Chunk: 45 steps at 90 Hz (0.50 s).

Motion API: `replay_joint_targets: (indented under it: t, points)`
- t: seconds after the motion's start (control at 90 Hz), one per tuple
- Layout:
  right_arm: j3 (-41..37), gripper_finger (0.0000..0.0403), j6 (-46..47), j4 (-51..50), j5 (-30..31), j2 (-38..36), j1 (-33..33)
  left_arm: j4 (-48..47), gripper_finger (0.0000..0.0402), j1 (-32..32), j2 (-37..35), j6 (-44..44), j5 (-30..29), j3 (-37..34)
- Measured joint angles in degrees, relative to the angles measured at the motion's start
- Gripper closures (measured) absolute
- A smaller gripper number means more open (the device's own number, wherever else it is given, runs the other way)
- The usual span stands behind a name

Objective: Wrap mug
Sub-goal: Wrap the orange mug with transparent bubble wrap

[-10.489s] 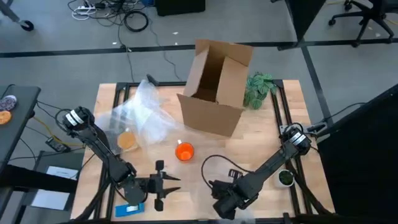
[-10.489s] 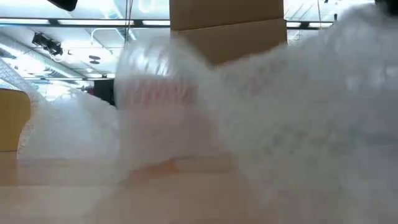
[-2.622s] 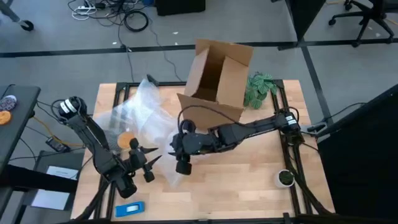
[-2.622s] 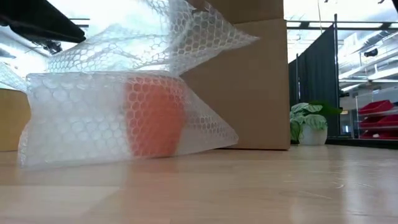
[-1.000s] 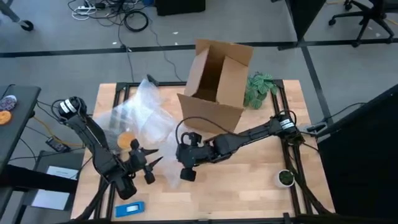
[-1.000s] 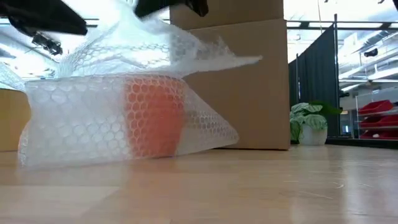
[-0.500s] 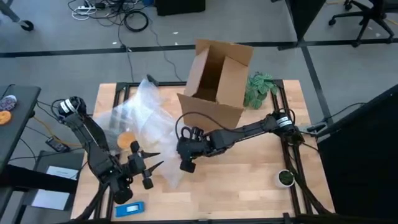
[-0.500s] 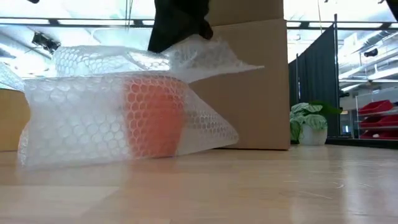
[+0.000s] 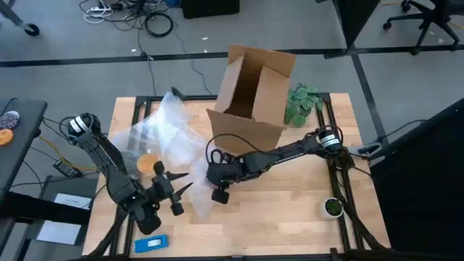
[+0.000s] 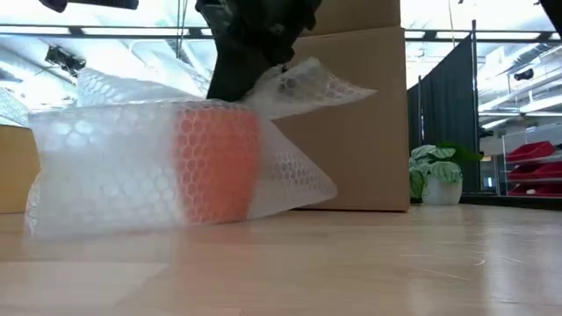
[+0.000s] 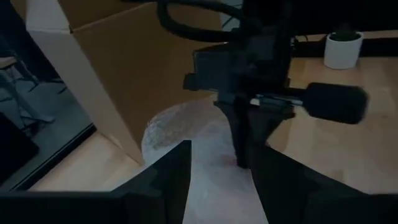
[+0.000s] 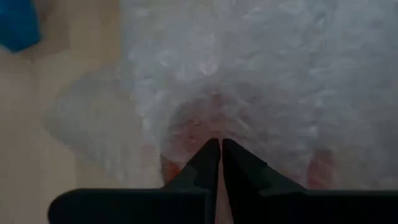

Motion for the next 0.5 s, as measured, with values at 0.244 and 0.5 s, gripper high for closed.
replay_joint_targets:
  t: [0.244, 0.5]
  points:
    - [-3.8, 0.0403, -1.1, 1.6, -3.9, -0.1, -1.4, 0.5, 0.0257, 1.9, 2.8, 0.0, 0.6, 0.0]
    - [-4.8, 0.0402, -3.0, 2.0, -8.5, -0.2, -2.9, 0.0, 0.0257, 4.6, 4.3, -0.9, 2.4, 0.0]
